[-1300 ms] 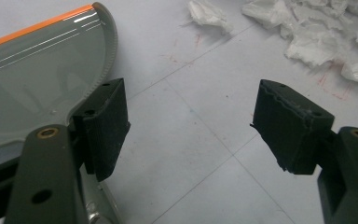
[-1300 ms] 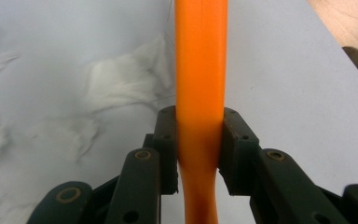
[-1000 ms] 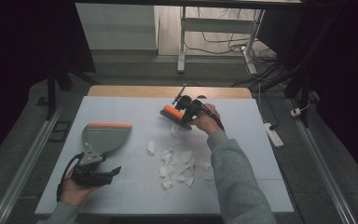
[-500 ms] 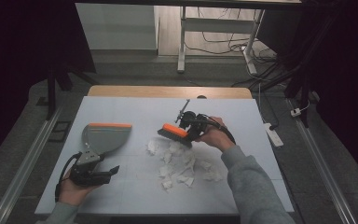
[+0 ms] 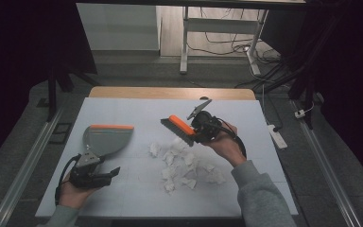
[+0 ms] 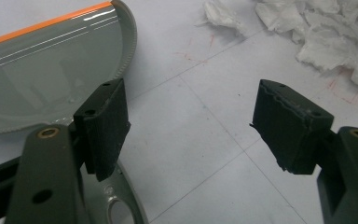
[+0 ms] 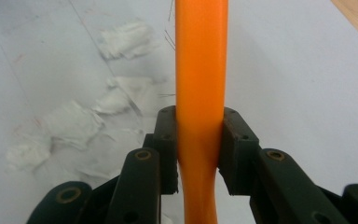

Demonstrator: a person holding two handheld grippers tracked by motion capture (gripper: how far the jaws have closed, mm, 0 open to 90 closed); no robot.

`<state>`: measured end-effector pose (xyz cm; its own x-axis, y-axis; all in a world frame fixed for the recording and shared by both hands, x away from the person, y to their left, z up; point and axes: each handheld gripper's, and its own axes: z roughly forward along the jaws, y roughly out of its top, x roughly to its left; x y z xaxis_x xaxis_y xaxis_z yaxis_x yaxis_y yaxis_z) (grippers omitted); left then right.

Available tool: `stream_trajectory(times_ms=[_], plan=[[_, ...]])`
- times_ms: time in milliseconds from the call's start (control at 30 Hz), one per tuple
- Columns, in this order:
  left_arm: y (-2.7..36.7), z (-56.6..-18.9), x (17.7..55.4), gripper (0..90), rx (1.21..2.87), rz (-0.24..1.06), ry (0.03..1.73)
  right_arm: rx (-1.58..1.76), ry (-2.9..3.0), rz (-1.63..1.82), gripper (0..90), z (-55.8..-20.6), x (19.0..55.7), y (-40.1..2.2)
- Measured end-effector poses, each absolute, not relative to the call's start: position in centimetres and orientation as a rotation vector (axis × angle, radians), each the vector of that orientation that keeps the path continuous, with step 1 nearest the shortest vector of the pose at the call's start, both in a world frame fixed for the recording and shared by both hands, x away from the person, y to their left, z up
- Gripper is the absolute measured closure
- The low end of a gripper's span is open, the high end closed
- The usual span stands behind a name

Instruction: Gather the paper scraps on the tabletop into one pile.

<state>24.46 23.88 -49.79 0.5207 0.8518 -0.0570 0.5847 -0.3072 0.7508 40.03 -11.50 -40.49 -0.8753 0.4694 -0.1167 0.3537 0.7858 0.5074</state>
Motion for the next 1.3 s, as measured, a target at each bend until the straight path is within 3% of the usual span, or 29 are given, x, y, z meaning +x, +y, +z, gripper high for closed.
stream_trajectory(times_ms=[567, 1033, 1300], plan=[[24.0, -49.9, 24.4, 27.1, 2.016, 0.458, 1.171, 0.83, 2.727, 0.909, 70.9, -39.8, 40.0, -5.8], [23.9, -50.1, 24.4, 27.2, 2.025, 0.451, 1.164, 1.026, 2.839, 0.959, 70.8, -44.7, 41.2, -0.3], [23.9, -50.2, 24.4, 27.3, 2.03, 0.452, 1.163, 1.2, 2.847, 0.878, 70.9, -47.1, 42.5, -1.3]])
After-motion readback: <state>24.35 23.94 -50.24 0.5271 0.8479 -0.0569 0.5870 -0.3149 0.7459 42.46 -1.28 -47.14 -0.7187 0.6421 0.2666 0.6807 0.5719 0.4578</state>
